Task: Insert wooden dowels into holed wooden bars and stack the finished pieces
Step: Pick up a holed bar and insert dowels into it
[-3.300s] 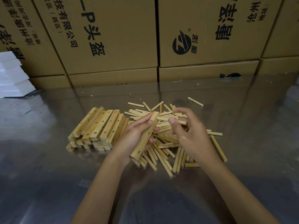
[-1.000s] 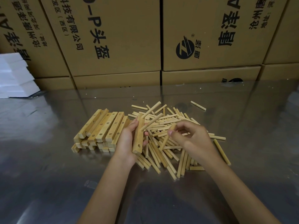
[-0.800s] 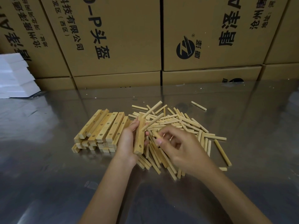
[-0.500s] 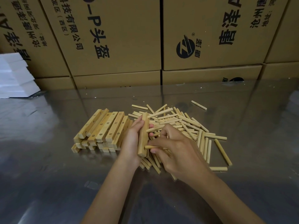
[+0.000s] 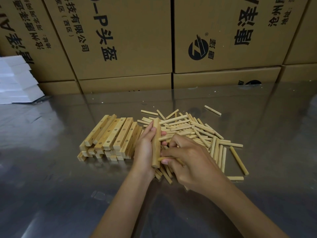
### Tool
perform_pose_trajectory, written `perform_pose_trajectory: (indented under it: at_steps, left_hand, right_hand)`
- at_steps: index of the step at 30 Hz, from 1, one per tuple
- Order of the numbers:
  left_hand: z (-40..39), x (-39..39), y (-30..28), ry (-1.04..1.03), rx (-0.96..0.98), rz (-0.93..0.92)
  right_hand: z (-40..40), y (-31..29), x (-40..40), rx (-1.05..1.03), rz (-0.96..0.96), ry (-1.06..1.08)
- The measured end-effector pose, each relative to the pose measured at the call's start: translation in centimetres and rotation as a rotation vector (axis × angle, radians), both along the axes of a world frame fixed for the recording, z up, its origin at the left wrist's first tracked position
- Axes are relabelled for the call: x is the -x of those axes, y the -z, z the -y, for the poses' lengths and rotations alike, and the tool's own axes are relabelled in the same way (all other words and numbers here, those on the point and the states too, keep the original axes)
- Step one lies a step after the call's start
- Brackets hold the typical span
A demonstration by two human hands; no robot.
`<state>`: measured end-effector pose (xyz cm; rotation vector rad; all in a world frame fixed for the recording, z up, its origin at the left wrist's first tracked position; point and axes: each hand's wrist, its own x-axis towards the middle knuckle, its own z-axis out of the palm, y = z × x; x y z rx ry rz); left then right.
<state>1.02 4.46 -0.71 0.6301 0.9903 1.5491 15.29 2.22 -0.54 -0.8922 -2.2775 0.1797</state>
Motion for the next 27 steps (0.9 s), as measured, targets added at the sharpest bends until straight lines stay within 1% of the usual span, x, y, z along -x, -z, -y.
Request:
perform_pose_trajectory:
  at_steps: [5, 9, 12, 15, 17, 20, 23, 25, 27]
  left_hand:
    - [-0.1, -0.1, 0.2, 0.003, -0.019, -0.009]
    - [-0.2, 0.3, -0.2, -0.001, -0.054, -0.025]
    - [-0.2, 0.7, -0.6, 0.004, -0.073, -0.005]
    - [-0.1, 0.7, -0.5, -0.006, -0.064, -0.002]
    - [0.0, 0.7, -0.6, -0.014, -0.059, 0.000]
    - [-0.1, 1.1, -0.8, -0.006, -0.046, 0.052]
    - [-0.1, 1.4, -0.7, 0.020, -0.027, 0.100]
    - [0.0, 1.4, -0.5, 0.038, -0.040, 0.088]
    - [0.0, 1.3, -0.4, 0.051, -0.048, 0.067]
  right_hand:
    - [-0.1, 0.1, -0.1, 0.083, -0.081, -0.018]
    - [0.0, 0.1, 0.2, 0.180, -0.171, 0.020]
    - [0.2, -0.4, 0.5, 0.204, -0.261, 0.029]
    - [0.4, -0.7, 0.6, 0.228, -0.305, 0.000]
    - [0.4, -0.7, 0.3, 0.243, -0.277, -0.016]
    - [0.1, -0.7, -0.1, 0.260, -0.173, -0.040]
    - [0.0, -0.7, -0.3, 0.213, -0.143, -0.044]
    - [0.1, -1.0, -0.4, 0.200, -0.210, -0.032]
    - [0.2, -1.3, -0.4, 0.246, -0.343, -0.060]
